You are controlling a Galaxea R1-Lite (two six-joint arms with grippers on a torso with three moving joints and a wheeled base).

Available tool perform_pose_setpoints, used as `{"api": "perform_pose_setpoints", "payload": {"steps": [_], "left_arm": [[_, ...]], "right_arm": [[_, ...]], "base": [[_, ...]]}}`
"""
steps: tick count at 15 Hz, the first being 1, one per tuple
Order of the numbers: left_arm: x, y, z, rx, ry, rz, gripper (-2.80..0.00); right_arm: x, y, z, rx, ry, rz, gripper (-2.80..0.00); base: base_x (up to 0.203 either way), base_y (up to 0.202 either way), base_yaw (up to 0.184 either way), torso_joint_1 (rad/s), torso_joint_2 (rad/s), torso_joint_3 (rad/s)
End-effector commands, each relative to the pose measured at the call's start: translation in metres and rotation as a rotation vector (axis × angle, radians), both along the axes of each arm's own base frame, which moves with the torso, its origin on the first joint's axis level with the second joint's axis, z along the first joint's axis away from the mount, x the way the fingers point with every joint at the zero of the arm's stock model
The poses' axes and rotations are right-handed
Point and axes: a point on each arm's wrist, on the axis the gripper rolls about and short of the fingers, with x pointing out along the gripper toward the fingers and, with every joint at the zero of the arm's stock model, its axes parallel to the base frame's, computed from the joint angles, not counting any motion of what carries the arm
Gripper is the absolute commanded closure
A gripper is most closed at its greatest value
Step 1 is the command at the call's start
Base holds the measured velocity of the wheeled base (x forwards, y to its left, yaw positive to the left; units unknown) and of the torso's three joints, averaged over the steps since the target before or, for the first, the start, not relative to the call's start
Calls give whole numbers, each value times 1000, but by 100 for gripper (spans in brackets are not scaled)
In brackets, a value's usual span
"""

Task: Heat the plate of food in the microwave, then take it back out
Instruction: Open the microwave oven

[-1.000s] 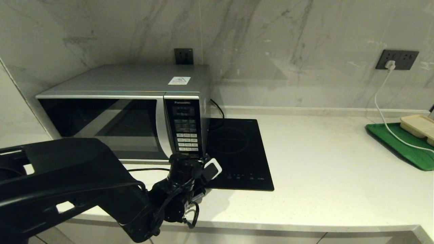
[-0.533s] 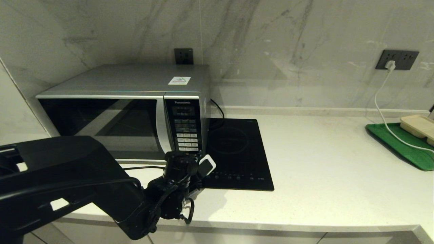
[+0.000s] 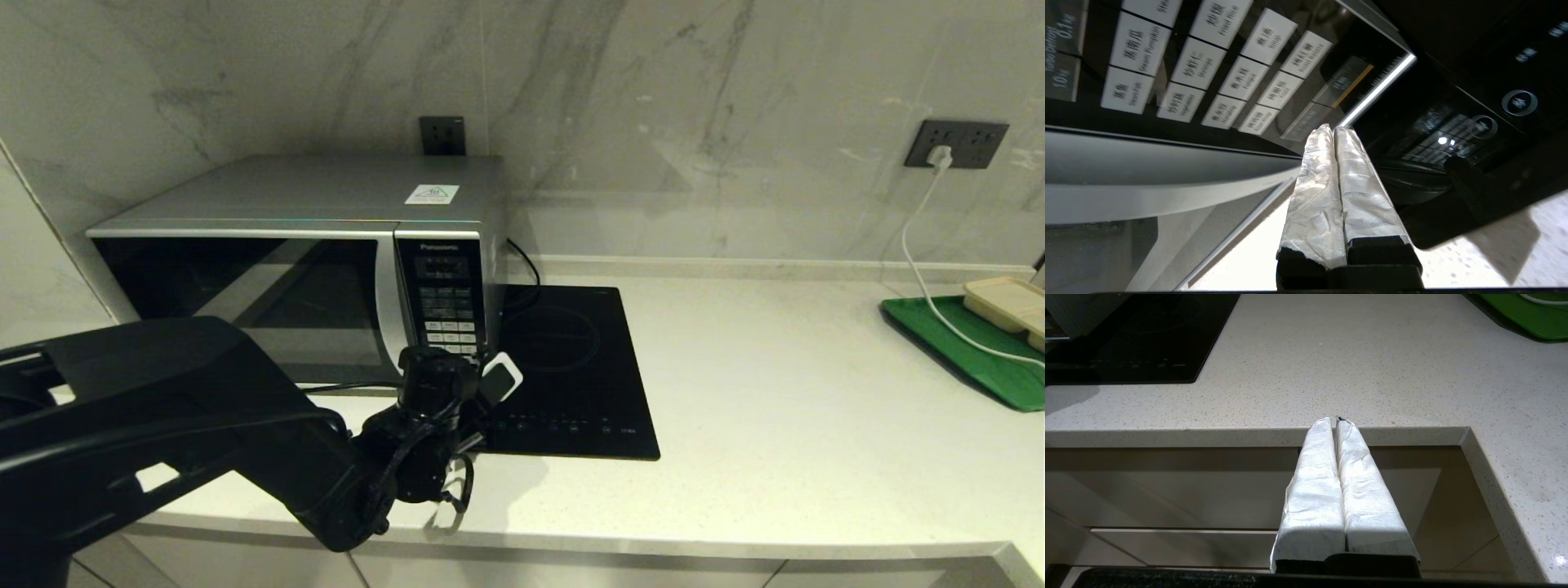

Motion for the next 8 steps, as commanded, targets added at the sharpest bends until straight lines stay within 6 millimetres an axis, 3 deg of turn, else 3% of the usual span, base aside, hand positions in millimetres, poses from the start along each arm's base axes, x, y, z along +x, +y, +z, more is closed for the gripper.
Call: {"api": "perform_pose_setpoints", "payload": {"steps": [1, 8], "left_arm": [[5, 1, -2, 2, -4, 10, 0], [17, -8, 0, -20, -33, 7, 0]], "right_arm": [[0, 0, 0, 0, 1, 0, 0], [0, 0, 0, 0, 1, 0, 0]], "base": [[0, 0, 0, 0, 0, 0], [0, 0, 0, 0, 0, 0]]}}
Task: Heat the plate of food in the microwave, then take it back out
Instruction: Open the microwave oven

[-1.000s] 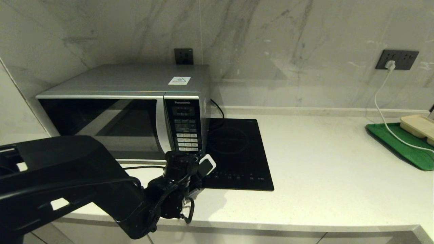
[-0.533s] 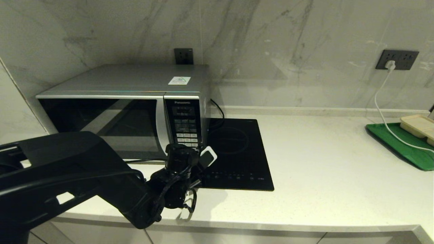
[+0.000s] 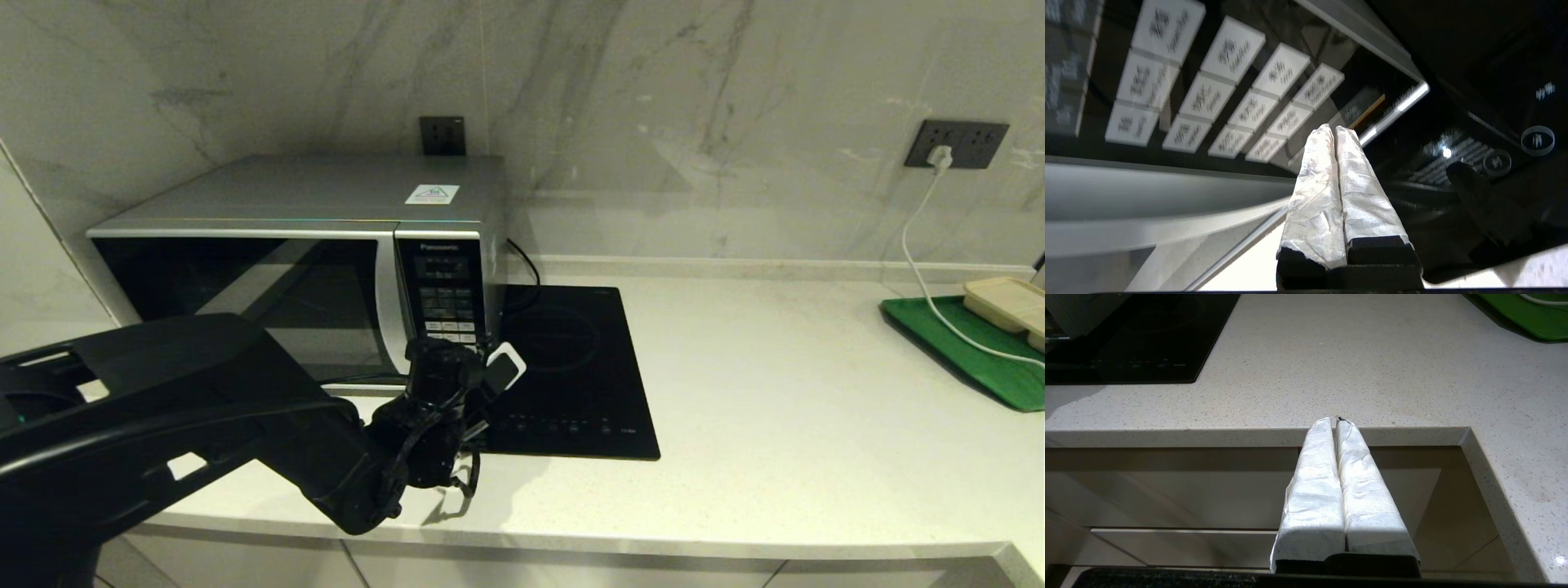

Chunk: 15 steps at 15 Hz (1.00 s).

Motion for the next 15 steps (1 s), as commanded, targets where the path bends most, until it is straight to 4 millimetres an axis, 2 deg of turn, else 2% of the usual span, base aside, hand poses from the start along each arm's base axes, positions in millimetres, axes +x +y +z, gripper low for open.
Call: {"api": "perform_pose_setpoints", "payload": {"steps": [1, 15], "left_arm": [[3, -4, 1, -6, -15, -3, 0], [5, -9, -9, -30, -24, -15, 0]], "right_arm": [[0, 0, 0, 0, 2, 0, 0], [0, 0, 0, 0, 0, 0, 0]], "base": [[0, 0, 0, 0, 0, 0], [0, 0, 0, 0, 0, 0]]}}
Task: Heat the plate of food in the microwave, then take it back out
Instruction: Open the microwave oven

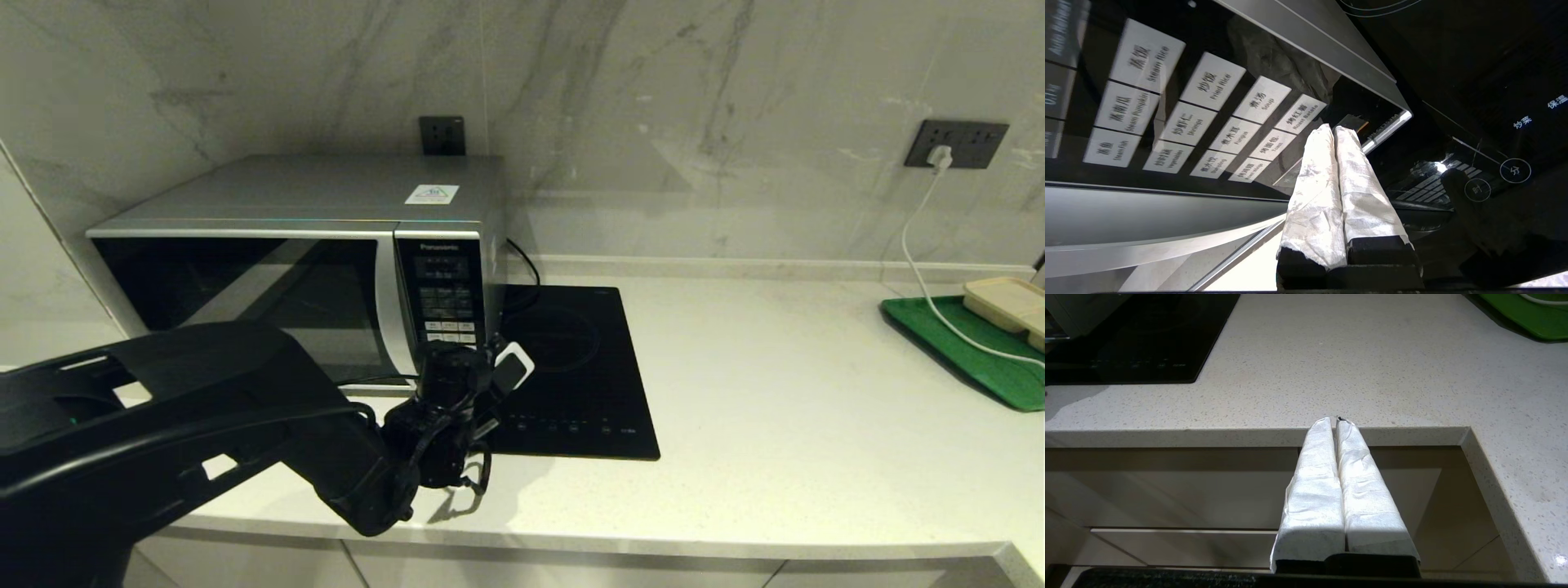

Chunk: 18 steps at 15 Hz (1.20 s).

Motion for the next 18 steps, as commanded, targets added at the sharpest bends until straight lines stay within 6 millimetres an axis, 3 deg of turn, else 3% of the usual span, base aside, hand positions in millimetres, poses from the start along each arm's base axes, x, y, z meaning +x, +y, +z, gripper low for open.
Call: {"api": "perform_pose_setpoints", "payload": {"steps": [1, 18], "left_arm": [[1, 0, -2, 5, 0, 3, 0], [7, 3, -17, 4, 9, 6, 0]], "right_arm": [[0, 0, 0, 0, 0, 0, 0], [0, 0, 0, 0, 0, 0, 0]], "base": [[0, 0, 0, 0, 0, 0], [0, 0, 0, 0, 0, 0]]}}
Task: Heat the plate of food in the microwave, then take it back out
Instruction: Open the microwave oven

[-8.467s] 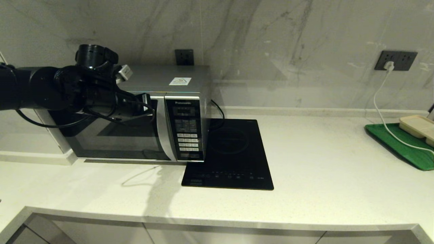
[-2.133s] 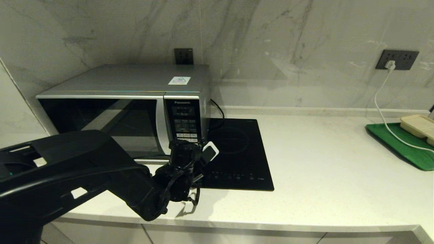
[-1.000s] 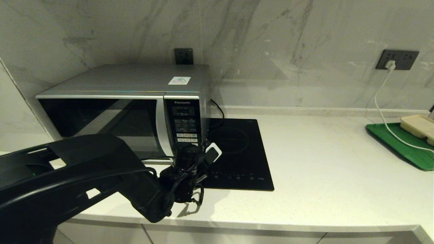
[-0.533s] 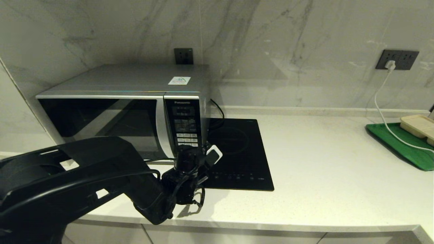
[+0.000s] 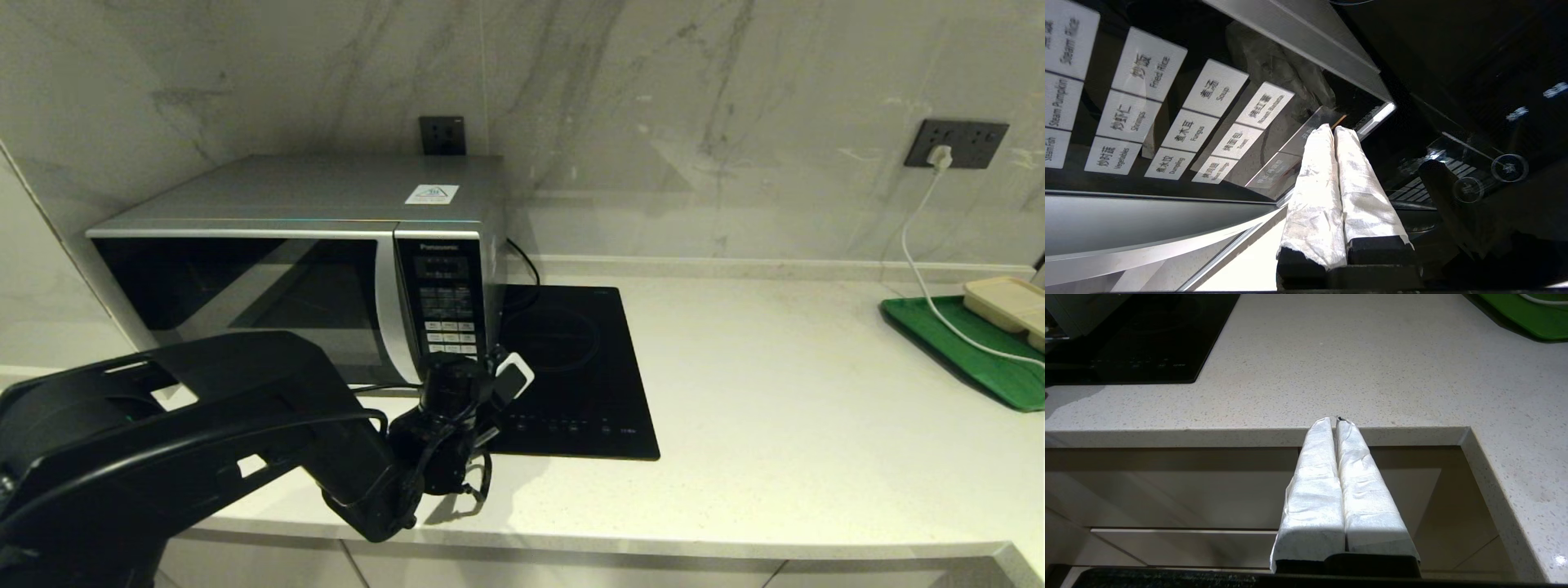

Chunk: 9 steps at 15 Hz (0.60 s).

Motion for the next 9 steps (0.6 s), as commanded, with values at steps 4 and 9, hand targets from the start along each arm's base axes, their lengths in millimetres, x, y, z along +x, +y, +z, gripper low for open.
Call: {"api": "perform_pose_setpoints", "payload": {"steps": [4, 9], "left_arm": [[5, 10, -2, 8, 2, 28, 0], [6, 9, -4, 10, 5, 28, 0]], "right_arm": [[0, 0, 0, 0, 2, 0, 0], [0, 0, 0, 0, 1, 0, 0]], "base": [[0, 0, 0, 0, 0, 0], [0, 0, 0, 0, 0, 0]]}}
